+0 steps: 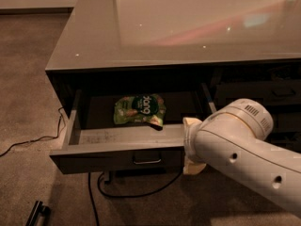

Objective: Open top drawer

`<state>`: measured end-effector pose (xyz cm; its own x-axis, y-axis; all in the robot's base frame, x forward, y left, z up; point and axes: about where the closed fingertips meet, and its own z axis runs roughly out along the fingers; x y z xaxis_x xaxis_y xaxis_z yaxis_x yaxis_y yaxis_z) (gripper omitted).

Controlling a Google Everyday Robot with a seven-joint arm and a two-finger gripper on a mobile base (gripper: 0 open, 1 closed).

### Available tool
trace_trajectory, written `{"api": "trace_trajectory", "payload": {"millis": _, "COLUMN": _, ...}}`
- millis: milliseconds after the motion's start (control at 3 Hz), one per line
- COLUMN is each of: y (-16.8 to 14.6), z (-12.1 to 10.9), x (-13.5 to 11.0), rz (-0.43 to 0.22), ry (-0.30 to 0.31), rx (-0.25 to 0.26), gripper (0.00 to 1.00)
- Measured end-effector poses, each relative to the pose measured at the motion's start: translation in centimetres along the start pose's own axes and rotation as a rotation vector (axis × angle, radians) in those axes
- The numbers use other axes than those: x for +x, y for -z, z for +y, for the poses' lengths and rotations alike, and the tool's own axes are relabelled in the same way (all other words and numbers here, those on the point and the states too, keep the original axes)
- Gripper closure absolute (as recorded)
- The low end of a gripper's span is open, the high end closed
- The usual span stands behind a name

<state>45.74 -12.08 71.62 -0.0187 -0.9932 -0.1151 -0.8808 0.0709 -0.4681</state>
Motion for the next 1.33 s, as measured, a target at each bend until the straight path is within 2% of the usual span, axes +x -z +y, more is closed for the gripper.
{"api": "trace_trajectory", "payload": {"millis": 333, "y": 0.8, "z": -0.5, "x": 0.1, "rz": -0.028, "ry": -0.001, "rx": 0.039, "gripper": 0.42}}
{"api": "trace_trajectory", "payload": {"millis": 667, "y": 0.8, "z": -1.3, "x": 0.5, "rz": -0.087, "ry": -0.016, "rx": 0.062, "gripper": 0.65}}
{"api": "trace_trajectory", "payload": {"millis": 1000, "y": -0.2, "z": -2.1, "x": 0.4, "rz": -0.172, "ry": -0.020, "rx": 0.048, "gripper": 0.88}}
{"api": "trace_trajectory", "payload": {"millis": 1333, "y": -1.3, "z": -2.6, "x": 0.0, "rz": -0.221, "ry": -0.009, "rx": 0.063, "gripper": 1.00}}
